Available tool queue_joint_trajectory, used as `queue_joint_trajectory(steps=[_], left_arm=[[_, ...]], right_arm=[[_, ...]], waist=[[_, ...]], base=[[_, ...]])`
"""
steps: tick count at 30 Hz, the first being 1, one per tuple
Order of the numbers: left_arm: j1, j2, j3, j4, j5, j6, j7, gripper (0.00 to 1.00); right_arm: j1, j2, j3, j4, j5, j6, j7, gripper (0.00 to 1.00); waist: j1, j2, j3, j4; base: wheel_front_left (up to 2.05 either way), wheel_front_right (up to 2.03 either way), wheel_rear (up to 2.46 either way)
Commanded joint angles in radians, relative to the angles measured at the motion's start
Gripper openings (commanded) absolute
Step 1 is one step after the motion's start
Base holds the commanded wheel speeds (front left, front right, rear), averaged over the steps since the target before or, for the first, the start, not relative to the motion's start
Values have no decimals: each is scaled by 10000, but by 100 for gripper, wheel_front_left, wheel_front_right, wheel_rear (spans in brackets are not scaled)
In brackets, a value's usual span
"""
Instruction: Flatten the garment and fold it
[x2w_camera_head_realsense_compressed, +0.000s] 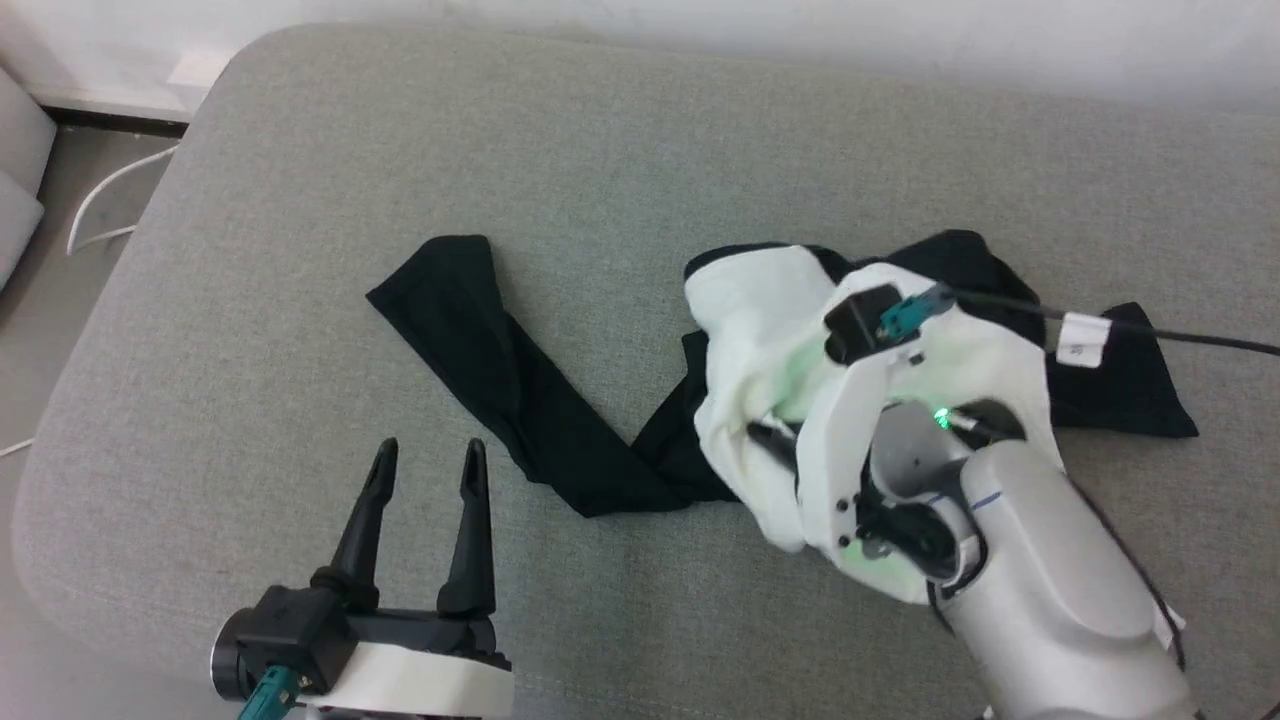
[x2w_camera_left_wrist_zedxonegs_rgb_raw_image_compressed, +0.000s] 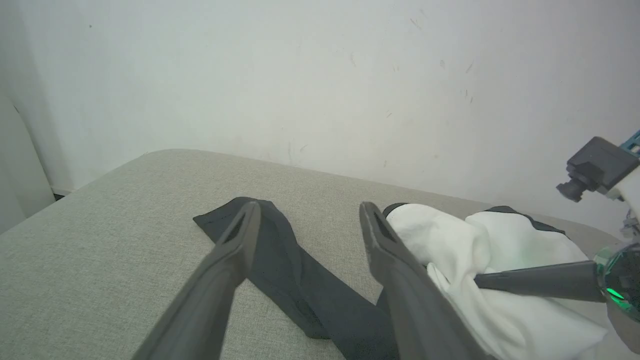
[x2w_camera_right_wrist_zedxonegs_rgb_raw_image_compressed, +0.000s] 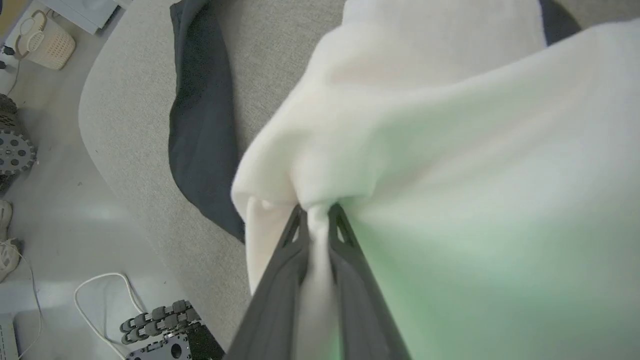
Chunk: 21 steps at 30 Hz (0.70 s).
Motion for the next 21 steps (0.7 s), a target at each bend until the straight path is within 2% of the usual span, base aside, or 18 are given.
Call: queue_joint_trajectory(steps=[1, 2, 3, 5, 7, 10, 15, 21], left_arm=[[13, -18, -33, 32, -75, -14, -47, 100], [-17, -18, -53, 53, -88, -29, -47, 100], [-51, -18, -70, 81, -99, -43, -47, 100], [-105, -18, -78, 130, -127, -50, -47, 100], [-138, -18, -84, 157, -159, -37, -47, 100], [-145, -18, -61, 178, -173, -10, -47, 100], [71, -18, 121, 179, -161, 66, -47, 100], [246, -18, 199, 113, -126, 103, -47, 100]], right_arm=[[-143, 0, 175, 591, 226, 54, -362, 0], [-173, 0, 253, 988, 304, 54, -561, 4], [-208, 1, 292, 1414, 380, 54, -743, 32], [-380, 1, 393, 2259, 188, 54, -1132, 100], [-584, 1, 615, 2747, 132, 54, -1514, 100], [-766, 1, 972, 2845, 526, 54, -1746, 100], [-1252, 2, 1839, 2088, 1248, 54, -1583, 100], [-1537, 0, 987, 763, 687, 54, -890, 100]], waist=[[0, 0, 81, 68], [0, 0, 112, 107], [0, 0, 138, 143], [0, 0, 172, 182], [0, 0, 187, 204], [0, 0, 151, 162], [0, 0, -105, -227], [0, 0, -423, -723]], base=[[0, 0, 0], [0, 0, 0], [0, 0, 0], [0, 0, 0], [0, 0, 0], [0, 0, 0], [0, 0, 0], [0, 0, 0]])
